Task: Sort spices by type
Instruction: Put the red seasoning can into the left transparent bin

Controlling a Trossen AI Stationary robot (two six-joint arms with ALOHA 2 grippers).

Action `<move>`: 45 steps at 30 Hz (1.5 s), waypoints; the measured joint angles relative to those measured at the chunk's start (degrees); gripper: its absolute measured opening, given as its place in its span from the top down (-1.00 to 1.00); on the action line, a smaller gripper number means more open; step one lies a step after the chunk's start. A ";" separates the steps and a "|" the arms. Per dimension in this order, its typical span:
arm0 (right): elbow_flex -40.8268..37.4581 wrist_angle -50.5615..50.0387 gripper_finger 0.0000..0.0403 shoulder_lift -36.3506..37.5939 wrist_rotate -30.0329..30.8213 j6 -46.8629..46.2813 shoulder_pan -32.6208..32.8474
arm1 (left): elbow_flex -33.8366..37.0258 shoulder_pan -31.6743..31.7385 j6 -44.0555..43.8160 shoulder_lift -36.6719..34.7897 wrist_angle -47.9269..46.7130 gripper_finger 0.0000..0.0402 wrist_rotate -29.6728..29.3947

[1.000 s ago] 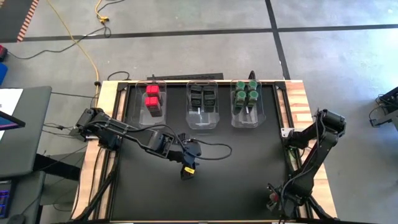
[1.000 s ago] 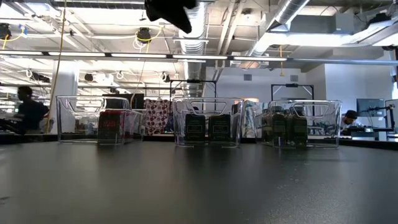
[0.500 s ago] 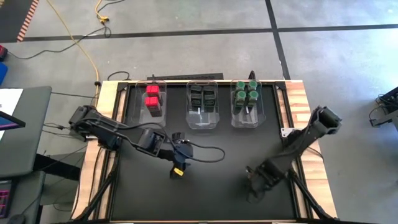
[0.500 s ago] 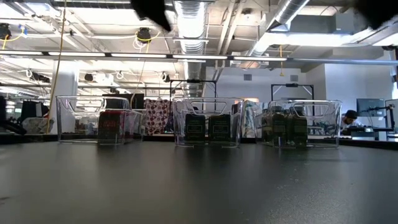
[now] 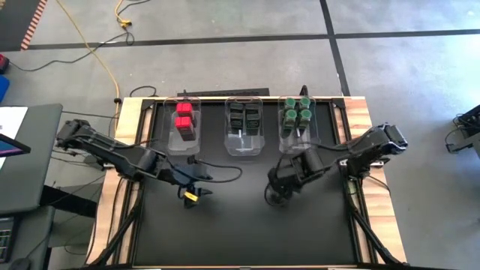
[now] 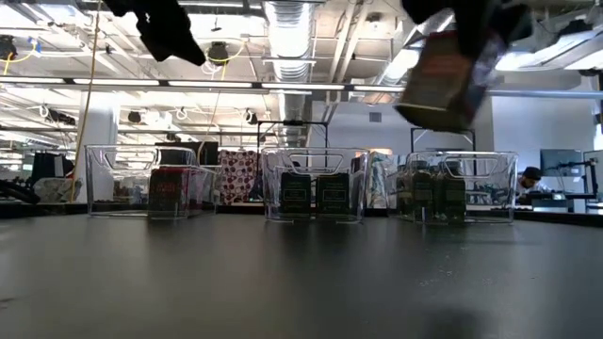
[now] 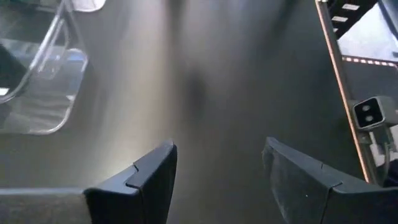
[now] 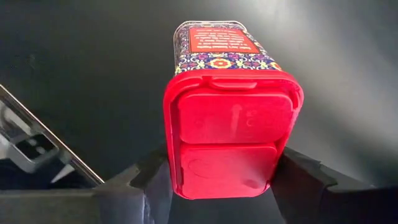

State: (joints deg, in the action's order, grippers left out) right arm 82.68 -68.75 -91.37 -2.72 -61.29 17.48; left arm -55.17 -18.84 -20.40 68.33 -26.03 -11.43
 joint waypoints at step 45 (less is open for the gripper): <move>40.79 -19.88 -0.41 -40.59 1.20 43.33 -6.81 | 1.08 14.45 16.29 -2.79 -12.02 -0.14 8.28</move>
State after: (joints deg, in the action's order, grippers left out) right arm 123.47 -88.63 -131.97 -1.52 -17.96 10.67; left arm -54.08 -4.38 -4.11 65.54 -38.04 -3.14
